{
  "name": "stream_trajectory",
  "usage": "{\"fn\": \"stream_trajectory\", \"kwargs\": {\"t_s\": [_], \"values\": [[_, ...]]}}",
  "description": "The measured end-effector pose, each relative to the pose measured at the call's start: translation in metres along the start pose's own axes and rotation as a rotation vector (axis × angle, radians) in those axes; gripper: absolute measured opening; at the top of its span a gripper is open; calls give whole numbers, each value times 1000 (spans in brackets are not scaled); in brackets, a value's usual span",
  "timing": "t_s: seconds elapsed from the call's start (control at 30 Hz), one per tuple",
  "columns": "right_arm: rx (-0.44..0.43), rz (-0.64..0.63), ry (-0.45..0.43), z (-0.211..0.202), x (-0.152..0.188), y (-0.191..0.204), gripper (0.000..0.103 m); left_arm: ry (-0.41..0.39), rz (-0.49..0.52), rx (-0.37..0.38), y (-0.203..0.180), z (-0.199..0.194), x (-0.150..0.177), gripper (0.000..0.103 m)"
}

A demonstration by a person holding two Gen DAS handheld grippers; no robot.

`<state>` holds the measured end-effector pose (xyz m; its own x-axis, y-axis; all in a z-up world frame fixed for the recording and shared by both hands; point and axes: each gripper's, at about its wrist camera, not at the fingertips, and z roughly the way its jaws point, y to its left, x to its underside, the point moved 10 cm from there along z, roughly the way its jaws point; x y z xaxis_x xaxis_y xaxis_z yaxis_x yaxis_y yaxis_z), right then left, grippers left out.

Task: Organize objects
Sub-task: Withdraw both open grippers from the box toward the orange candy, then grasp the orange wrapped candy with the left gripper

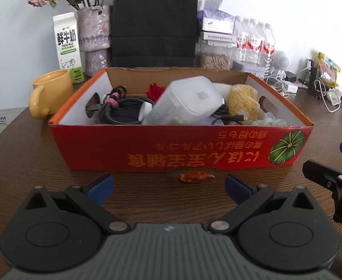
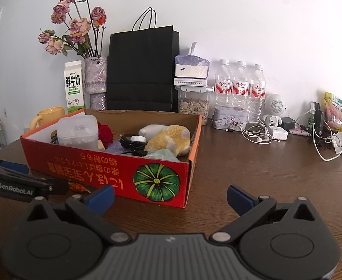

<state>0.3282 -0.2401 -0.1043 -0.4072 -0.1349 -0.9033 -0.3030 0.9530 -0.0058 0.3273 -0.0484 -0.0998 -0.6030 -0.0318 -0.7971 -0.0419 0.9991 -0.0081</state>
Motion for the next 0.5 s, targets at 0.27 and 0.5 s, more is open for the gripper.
{"fn": "stream_trajectory", "kwargs": {"t_s": [0.27,0.5], "values": [[19,50,33,7,7,-12,103,37,-5,-44,-17,27,-2,98],[-1,62,35,7,8,-10,103,38,1,-35,-27,27,0,42]]}}
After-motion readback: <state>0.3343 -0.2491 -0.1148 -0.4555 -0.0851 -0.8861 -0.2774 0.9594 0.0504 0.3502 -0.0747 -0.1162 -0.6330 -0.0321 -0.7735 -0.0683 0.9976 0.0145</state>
